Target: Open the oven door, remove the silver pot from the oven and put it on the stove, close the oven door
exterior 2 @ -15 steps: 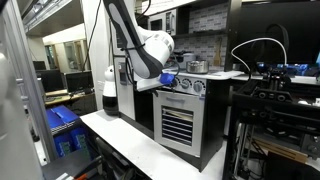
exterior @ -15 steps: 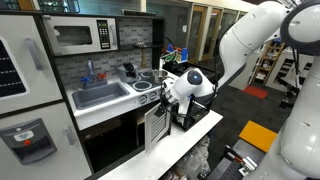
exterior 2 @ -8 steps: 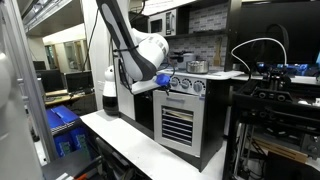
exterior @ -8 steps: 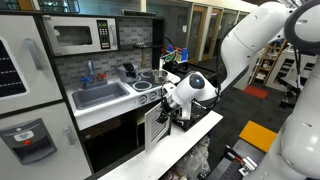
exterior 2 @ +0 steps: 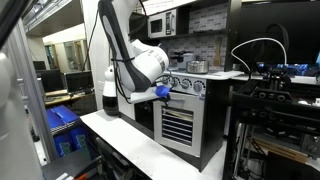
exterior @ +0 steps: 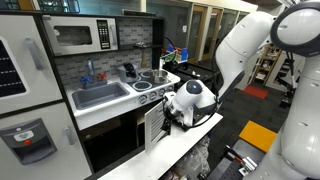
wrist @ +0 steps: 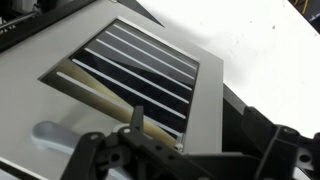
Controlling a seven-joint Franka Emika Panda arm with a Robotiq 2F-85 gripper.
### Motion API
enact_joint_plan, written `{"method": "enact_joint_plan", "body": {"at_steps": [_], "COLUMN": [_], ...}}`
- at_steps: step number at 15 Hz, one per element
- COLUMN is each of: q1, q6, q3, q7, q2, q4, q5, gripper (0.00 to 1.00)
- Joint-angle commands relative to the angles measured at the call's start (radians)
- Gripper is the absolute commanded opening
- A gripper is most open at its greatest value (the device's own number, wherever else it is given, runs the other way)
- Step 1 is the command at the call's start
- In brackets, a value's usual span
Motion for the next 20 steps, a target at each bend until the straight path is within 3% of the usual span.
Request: {"method": "enact_joint_plan", "body": {"at_steps": [1, 10, 13, 16, 19, 20], "q1": [0.0, 0.015, 0.019, 0.0, -0.003, -0.039], "q6": [-0.039, -0.085, -0.085, -0.052, -0.092, -0.116], "q3": [-0.003, -0.001, 0.015, 0.052, 0.107, 0.166], "q7": [-0.039, -0.008, -0.069, -0.219, -0.414, -0.491], "q2": [0.086, 0.222, 0.181, 0.113, 0.028, -0.011], "q4": [0.076, 0.281, 0.217, 0.127, 0.025, -0.019], "q5": [0.041, 0.006, 0.048, 0.148, 0.345, 0.436], "gripper": [1.0, 1.0, 1.0, 1.0, 1.0, 1.0]}}
